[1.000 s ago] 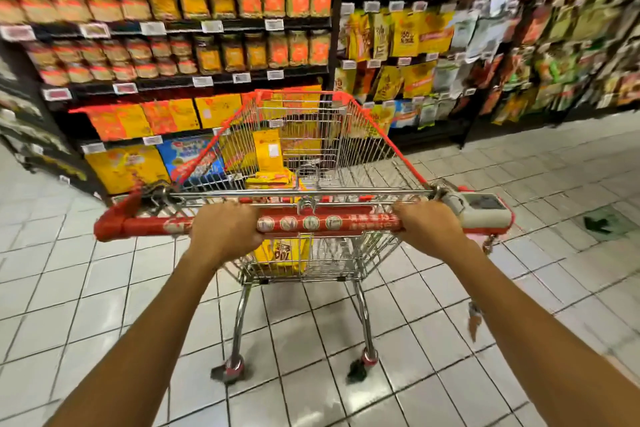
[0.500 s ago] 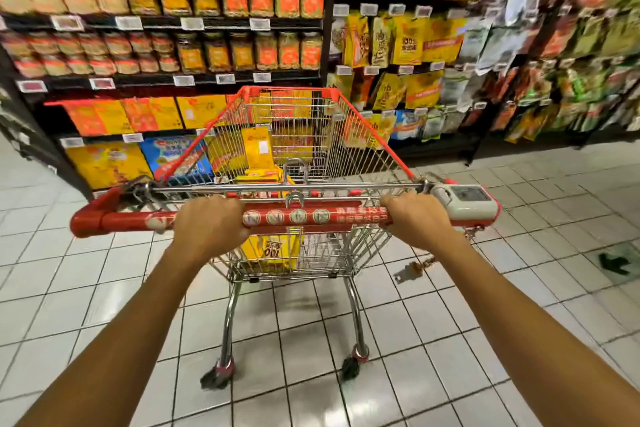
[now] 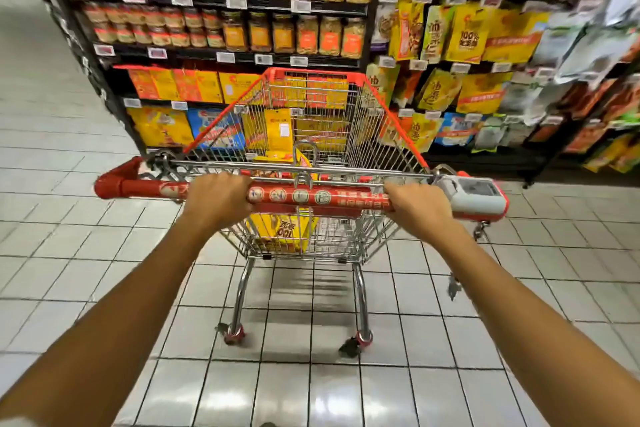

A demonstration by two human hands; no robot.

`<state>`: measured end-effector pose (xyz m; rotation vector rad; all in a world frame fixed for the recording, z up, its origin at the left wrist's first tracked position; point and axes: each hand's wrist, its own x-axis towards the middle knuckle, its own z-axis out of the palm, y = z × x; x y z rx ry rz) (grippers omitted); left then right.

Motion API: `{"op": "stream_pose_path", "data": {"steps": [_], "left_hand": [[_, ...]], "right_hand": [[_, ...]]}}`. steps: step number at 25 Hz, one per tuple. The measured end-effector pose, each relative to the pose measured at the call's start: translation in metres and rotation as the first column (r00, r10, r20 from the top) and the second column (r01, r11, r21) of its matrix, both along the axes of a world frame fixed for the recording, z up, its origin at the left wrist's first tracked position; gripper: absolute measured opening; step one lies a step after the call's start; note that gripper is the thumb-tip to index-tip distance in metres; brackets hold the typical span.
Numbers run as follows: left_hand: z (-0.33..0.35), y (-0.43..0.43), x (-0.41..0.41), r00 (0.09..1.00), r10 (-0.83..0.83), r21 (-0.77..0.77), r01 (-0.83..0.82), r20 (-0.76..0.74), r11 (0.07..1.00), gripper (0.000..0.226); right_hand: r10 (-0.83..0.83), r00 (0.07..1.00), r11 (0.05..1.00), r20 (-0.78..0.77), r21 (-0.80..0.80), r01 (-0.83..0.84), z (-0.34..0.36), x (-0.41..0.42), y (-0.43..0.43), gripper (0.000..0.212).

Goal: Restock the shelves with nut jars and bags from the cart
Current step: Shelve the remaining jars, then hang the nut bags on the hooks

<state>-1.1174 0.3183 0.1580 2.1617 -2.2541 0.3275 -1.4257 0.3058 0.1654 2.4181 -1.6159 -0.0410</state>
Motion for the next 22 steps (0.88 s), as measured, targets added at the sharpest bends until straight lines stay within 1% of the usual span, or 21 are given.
{"op": "stream_pose_path", "data": {"steps": [2, 6, 9, 10, 12, 13, 14, 15, 16, 17, 18, 19, 20, 21, 22], "left_hand": [[0.0, 0.005, -0.02, 0.999, 0.048, -0.021, -0.048, 0.0, 0.999, 0.03], [0.004, 0.011, -0.052, 0.989, 0.148, -0.019, -0.147, 0.018, 0.989, 0.026], [0.006, 0.014, -0.065, 0.984, 0.178, -0.009, -0.177, 0.011, 0.984, 0.021], [0.008, 0.014, -0.067, 0.984, 0.18, 0.003, -0.18, 0.011, 0.984, 0.021], [0.015, 0.016, -0.07, 0.977, 0.214, 0.042, -0.214, 0.016, 0.976, 0.027], [0.02, 0.019, -0.075, 0.971, 0.238, 0.053, -0.237, -0.019, 0.97, 0.034], [0.026, 0.026, -0.085, 0.963, 0.25, 0.069, -0.244, -0.1, 0.967, 0.041], [0.031, 0.033, -0.103, 0.949, 0.216, 0.06, -0.208, -0.23, 0.976, 0.047], [0.035, 0.041, -0.125, 0.914, 0.131, 0.006, -0.139, -0.384, 0.99, 0.046], [0.039, 0.049, -0.15, 0.861, 0.023, -0.085, -0.077, -0.509, 0.993, 0.041], [0.04, 0.059, -0.177, 0.807, -0.081, -0.183, -0.034, -0.585, 0.982, 0.035], [0.039, 0.068, -0.207, 0.74, -0.172, -0.257, -0.001, -0.65, 0.966, 0.03], [0.036, 0.076, -0.241, 0.64, -0.241, -0.285, 0.035, -0.73, 0.958, 0.026], [0.032, 0.084, -0.274, 0.524, -0.264, -0.26, 0.083, -0.81, 0.962, 0.022], [0.022, 0.087, -0.309, 0.434, -0.249, -0.205, 0.146, -0.866, 0.968, 0.016]], "right_hand": [[0.025, 0.999, 1.0, 0.031, -0.018, -0.025, -0.001, -0.017, -0.004, 0.034], [0.02, 0.998, 1.0, 0.064, 0.012, -0.021, 0.002, -0.039, -0.006, 0.029], [0.032, 0.997, 0.999, 0.072, -0.01, -0.031, 0.002, -0.047, -0.008, 0.03], [0.03, 0.997, 0.999, 0.066, -0.016, -0.029, 0.004, -0.049, -0.008, 0.03], [0.002, 0.999, 1.0, 0.052, 0.024, -0.003, 0.007, -0.049, -0.004, 0.03], [-0.008, 0.999, 0.998, 0.049, 0.056, 0.005, 0.01, -0.046, -0.003, 0.032], [-0.005, 0.999, 0.995, 0.042, 0.097, 0.001, 0.016, -0.041, -0.001, 0.035], [0.01, 0.999, 0.991, 0.047, 0.131, -0.016, 0.024, -0.041, 0.004, 0.038], [0.039, 0.995, 0.987, 0.088, 0.155, -0.053, 0.031, -0.045, 0.011, 0.042], [0.095, 0.979, 0.98, 0.18, 0.154, -0.123, 0.037, -0.054, 0.019, 0.047], [0.16, 0.934, 0.975, 0.318, 0.099, -0.201, 0.041, -0.071, 0.03, 0.049], [0.207, 0.845, 0.971, 0.493, 0.0, -0.238, 0.041, -0.096, 0.04, 0.046], [0.211, 0.712, 0.974, 0.67, -0.086, -0.208, 0.036, -0.129, 0.05, 0.039], [0.153, 0.57, 0.987, 0.807, -0.094, -0.13, 0.028, -0.166, 0.06, 0.033], [0.038, 0.48, 0.998, 0.876, -0.012, -0.059, 0.016, -0.204, 0.067, 0.028]]}}
